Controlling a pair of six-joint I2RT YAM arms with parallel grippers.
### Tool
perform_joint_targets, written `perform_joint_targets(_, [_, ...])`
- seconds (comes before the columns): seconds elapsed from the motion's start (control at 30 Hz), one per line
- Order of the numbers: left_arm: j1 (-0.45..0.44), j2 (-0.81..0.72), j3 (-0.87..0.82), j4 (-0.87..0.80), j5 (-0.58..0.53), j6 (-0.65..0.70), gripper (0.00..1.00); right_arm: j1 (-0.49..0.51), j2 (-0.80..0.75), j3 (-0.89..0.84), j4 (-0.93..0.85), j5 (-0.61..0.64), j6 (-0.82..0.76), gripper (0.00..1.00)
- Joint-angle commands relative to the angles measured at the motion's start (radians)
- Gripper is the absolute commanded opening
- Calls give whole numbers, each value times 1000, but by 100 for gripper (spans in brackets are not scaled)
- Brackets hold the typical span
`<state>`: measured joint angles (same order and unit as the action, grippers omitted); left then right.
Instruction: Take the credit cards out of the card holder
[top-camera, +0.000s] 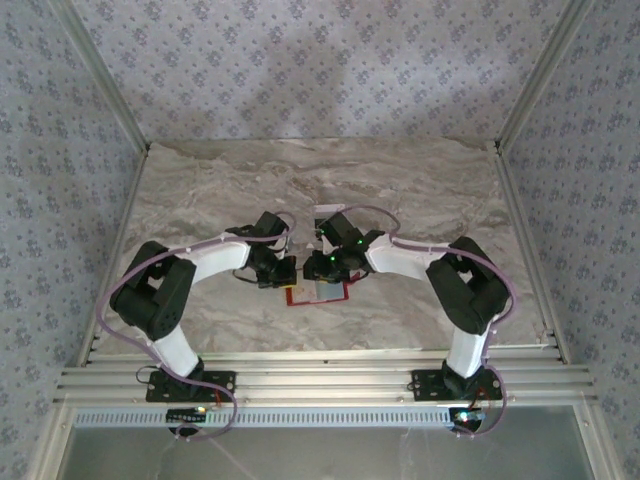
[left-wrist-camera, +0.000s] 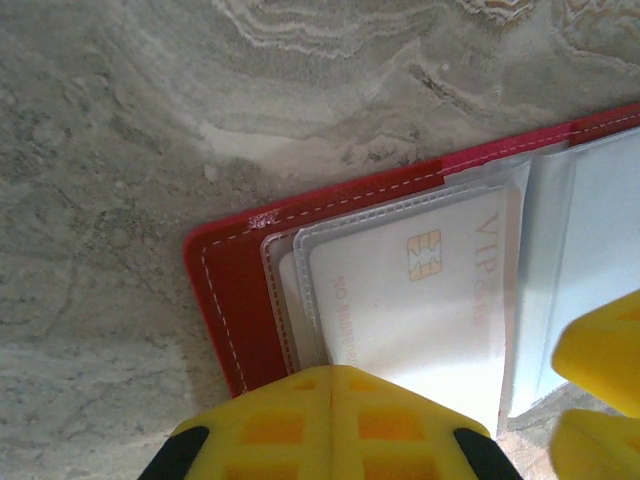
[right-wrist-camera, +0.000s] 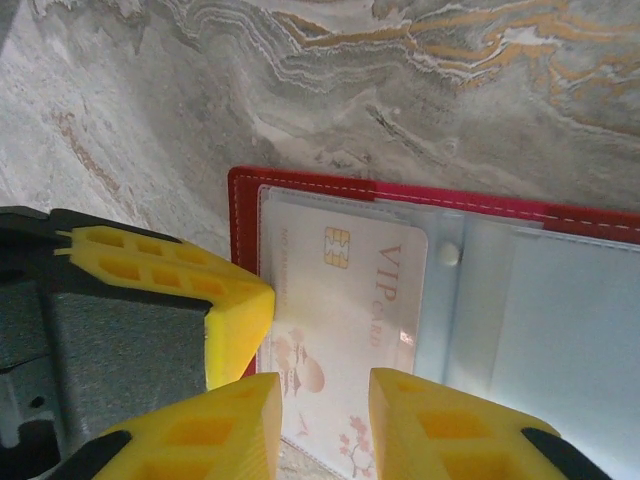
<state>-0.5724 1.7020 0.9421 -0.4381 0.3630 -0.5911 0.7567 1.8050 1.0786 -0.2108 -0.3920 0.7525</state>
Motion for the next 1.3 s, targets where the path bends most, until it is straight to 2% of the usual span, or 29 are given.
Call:
perform_joint_targets(0.0, [-6,25,-3,-17,-32,20,2,-2,29,8,19,-34,13,30])
perform_joint_targets(0.37, [-6,15,-3,-30,-42,22,2,-2,69,-2,1,-11,2,29])
perform_joint_targets(0.63, [-7,13,1,-44,-61,29,2,1,32,9,-95,90,-33,28])
perform_joint_targets(0.9, [-7,7,7,-54,-67,30,2,3,7,27,-124,96,-47,28])
perform_joint_targets(1.27, [-11,-33,46,-71,-50,22,2,-22,-62,-10,-87,37,-39,29])
